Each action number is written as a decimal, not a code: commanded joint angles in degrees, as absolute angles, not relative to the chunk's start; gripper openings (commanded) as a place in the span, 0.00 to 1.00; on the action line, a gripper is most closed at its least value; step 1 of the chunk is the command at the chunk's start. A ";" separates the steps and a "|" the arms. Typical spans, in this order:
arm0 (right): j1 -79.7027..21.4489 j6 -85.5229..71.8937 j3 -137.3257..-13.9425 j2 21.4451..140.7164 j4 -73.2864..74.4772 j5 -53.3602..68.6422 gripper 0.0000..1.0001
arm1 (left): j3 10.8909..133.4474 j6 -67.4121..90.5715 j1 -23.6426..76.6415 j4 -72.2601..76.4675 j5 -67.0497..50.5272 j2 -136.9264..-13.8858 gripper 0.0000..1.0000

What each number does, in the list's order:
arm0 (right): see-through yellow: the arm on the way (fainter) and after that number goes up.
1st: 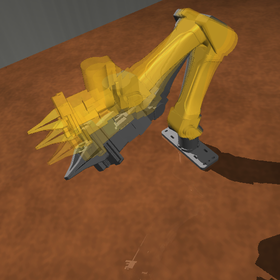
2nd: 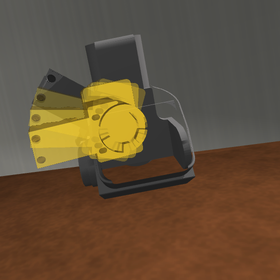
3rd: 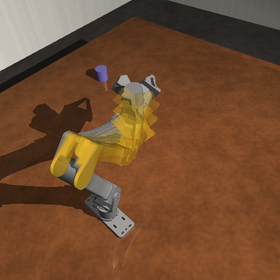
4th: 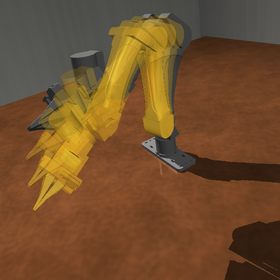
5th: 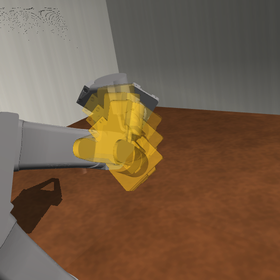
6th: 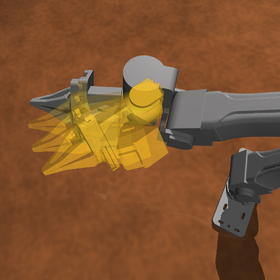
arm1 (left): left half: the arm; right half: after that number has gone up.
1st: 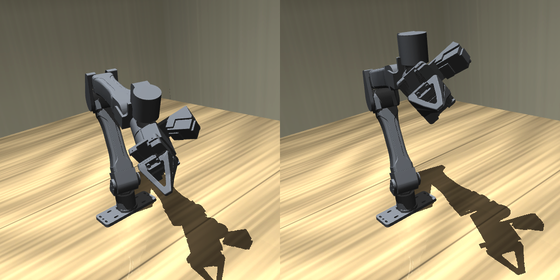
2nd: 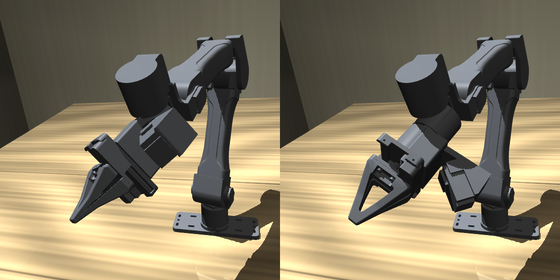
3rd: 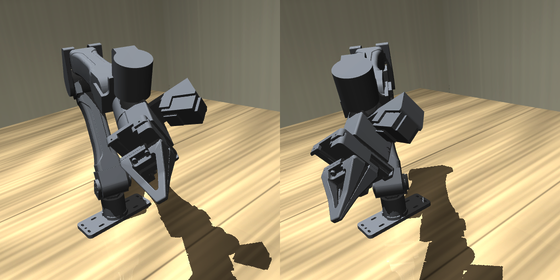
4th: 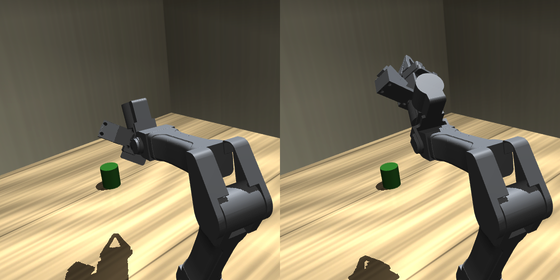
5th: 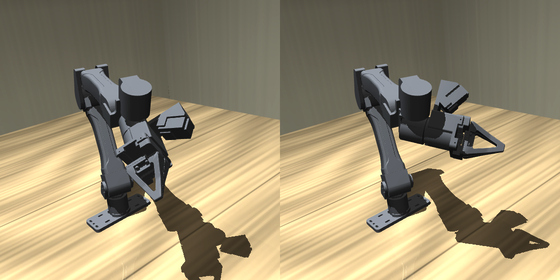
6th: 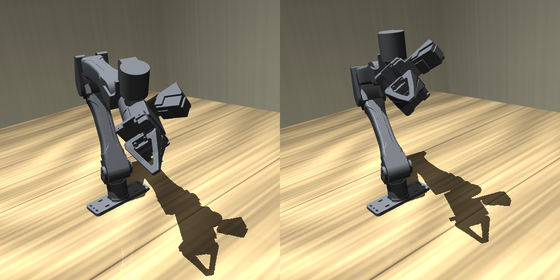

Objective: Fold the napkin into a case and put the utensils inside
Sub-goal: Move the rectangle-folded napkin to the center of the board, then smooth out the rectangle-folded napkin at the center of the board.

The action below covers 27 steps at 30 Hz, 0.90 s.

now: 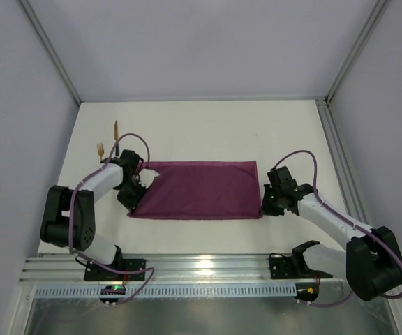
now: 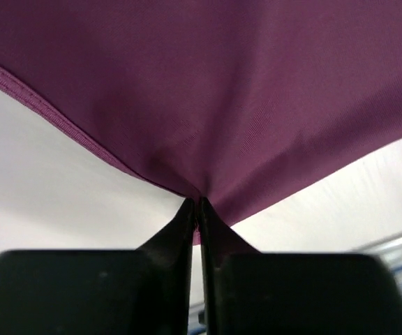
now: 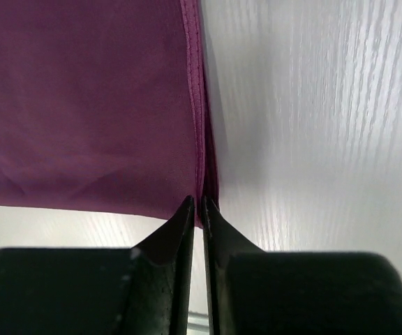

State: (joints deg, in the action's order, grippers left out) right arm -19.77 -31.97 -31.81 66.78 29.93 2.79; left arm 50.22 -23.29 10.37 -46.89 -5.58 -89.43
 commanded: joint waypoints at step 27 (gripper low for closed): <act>-12.48 -7.03 -64.16 95.79 18.72 6.06 0.28 | 80.51 -18.02 1.50 -38.32 -9.31 -111.97 0.30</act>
State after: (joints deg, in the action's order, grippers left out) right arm -12.36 -10.07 -61.25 94.50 20.82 5.21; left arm 77.30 -18.44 2.72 -40.38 -5.56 -111.70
